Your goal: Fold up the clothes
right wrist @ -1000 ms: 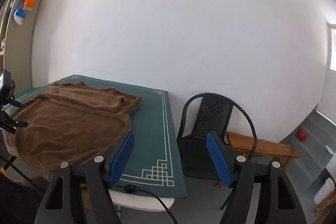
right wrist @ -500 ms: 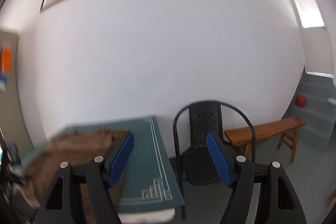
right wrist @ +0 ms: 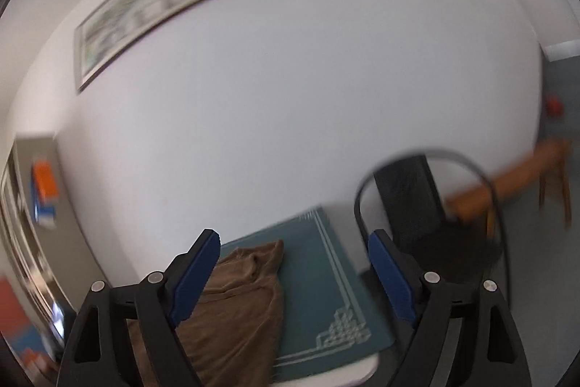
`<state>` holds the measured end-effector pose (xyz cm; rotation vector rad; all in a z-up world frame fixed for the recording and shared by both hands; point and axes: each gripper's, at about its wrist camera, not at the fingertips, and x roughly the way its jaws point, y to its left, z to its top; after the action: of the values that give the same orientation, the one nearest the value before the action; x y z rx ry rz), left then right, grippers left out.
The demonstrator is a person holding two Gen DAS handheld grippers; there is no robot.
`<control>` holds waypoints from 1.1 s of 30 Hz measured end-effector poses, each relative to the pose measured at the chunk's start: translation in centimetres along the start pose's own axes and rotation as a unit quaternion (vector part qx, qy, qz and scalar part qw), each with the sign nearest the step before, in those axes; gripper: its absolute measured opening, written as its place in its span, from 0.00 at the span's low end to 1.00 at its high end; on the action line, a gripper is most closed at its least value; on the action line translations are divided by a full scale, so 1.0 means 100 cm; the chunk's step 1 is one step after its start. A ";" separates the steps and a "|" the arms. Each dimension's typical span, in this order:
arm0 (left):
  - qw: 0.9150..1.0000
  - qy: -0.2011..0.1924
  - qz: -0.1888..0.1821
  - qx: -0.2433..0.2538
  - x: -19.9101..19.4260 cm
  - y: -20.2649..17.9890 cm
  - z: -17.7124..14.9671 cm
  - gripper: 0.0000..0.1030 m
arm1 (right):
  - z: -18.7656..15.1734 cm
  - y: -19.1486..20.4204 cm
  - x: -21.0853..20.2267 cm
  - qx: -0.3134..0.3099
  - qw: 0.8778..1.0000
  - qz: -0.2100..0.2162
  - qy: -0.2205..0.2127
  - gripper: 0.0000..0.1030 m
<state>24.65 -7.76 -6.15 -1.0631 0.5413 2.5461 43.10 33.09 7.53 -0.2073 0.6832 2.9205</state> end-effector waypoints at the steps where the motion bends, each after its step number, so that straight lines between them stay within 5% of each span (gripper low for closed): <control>1: 1.000 0.002 -0.002 -0.006 0.001 0.002 0.000 0.83 | -0.003 -0.006 0.007 0.032 0.999 -0.002 0.020 0.83; 4: 0.999 0.014 -0.007 -0.028 0.007 0.010 -0.003 0.83 | -0.015 -0.015 0.033 0.074 0.992 0.036 0.100 0.83; 6: 0.999 0.024 -0.004 -0.041 0.012 0.015 -0.007 0.83 | -0.030 -0.008 0.045 0.031 0.989 0.049 0.134 0.83; 10: 0.998 0.035 0.008 -0.048 0.015 0.021 -0.017 0.83 | -0.069 0.022 0.054 -0.124 0.984 -0.053 0.113 0.83; 13: 0.998 0.035 0.022 -0.042 0.015 0.022 -0.022 0.83 | -0.111 0.042 0.076 -0.267 0.949 -0.072 0.152 0.83; 17: 0.998 0.032 0.024 -0.042 0.013 0.023 -0.022 0.83 | -0.141 0.049 0.088 -0.316 0.925 -0.042 0.205 0.83; 25: 0.999 0.032 0.015 -0.040 0.015 0.018 -0.018 0.83 | -0.189 0.057 0.098 -0.442 0.857 0.018 0.265 0.83; 33: 0.999 0.035 0.008 -0.036 0.018 0.013 -0.015 0.83 | -0.195 0.088 0.114 -0.424 0.865 0.058 0.263 0.83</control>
<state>23.78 -9.30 -8.20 -1.1823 0.4830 2.5678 32.48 17.61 -7.89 -1.0968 -0.6417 3.0610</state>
